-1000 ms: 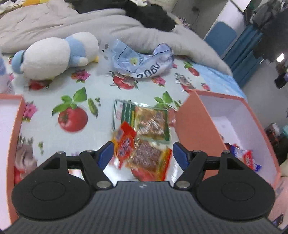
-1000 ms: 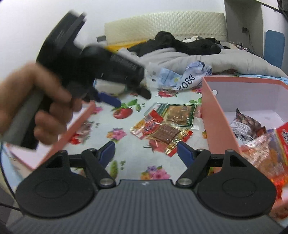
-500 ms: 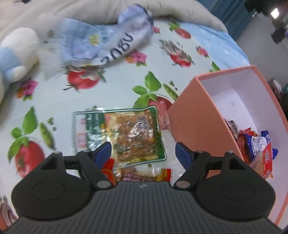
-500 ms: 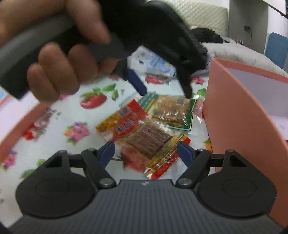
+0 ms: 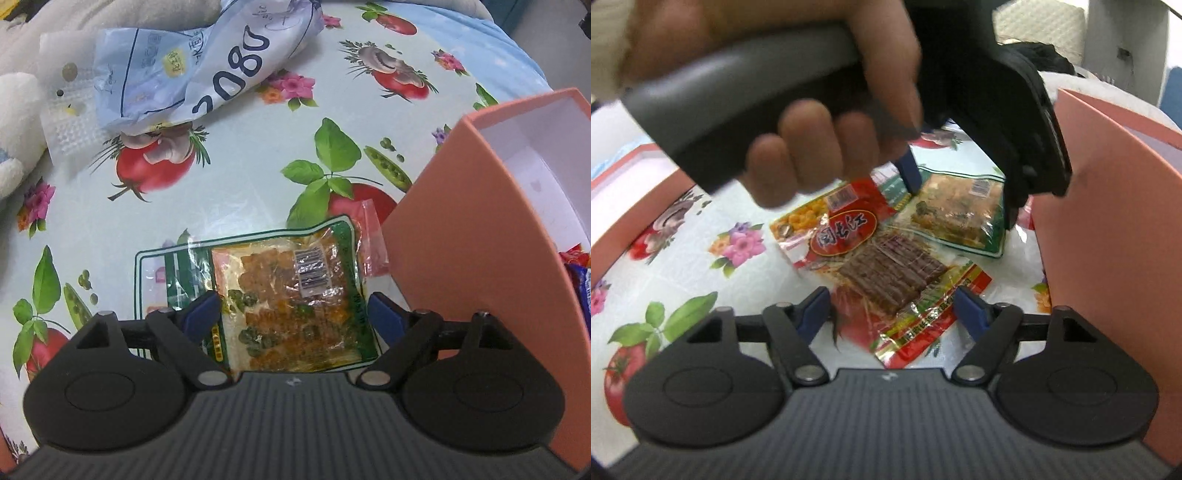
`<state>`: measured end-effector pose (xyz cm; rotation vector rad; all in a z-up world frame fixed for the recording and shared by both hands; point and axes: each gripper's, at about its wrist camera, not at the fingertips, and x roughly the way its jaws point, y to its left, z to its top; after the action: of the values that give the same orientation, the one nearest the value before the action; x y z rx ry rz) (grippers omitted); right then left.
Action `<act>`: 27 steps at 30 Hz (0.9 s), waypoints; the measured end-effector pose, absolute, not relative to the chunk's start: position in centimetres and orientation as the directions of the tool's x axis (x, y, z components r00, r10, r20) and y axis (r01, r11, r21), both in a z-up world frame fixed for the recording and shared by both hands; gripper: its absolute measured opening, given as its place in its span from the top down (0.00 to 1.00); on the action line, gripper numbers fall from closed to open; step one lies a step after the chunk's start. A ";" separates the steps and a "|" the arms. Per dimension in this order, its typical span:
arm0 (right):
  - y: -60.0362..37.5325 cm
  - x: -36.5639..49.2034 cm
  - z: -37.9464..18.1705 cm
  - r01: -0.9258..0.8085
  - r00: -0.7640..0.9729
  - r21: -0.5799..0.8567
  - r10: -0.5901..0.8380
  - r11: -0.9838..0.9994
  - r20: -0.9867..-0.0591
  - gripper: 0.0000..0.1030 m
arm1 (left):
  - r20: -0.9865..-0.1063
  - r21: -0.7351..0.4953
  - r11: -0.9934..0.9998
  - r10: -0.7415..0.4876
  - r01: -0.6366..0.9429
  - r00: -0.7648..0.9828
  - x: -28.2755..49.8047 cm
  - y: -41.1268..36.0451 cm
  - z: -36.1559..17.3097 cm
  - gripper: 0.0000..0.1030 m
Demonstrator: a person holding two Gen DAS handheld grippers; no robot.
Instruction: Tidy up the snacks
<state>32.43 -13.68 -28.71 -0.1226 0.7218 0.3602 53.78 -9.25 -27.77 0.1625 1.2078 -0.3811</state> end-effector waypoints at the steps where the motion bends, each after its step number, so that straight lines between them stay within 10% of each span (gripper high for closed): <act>1: -13.6 32.3 -28.7 -0.370 0.692 0.011 0.284 0.929 -0.664 0.38 | -0.931 -0.068 0.924 -0.194 0.375 0.308 53.6 -9.3 -27.8 0.16; 11: -12.5 31.1 -28.6 -0.441 0.687 -0.017 0.325 0.897 -0.650 0.73 | -0.934 -0.058 0.921 -0.187 0.386 0.306 52.2 -8.5 -26.5 0.43; 27: -12.5 25.0 -27.4 -0.536 0.586 0.025 0.393 0.844 -0.708 0.75 | -0.901 -0.168 0.972 -0.218 0.163 0.375 41.3 0.3 -25.2 0.49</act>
<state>25.00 -12.48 -27.43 -0.2000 0.7730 0.5462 41.30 0.31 -25.17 -0.0537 1.1608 -0.2441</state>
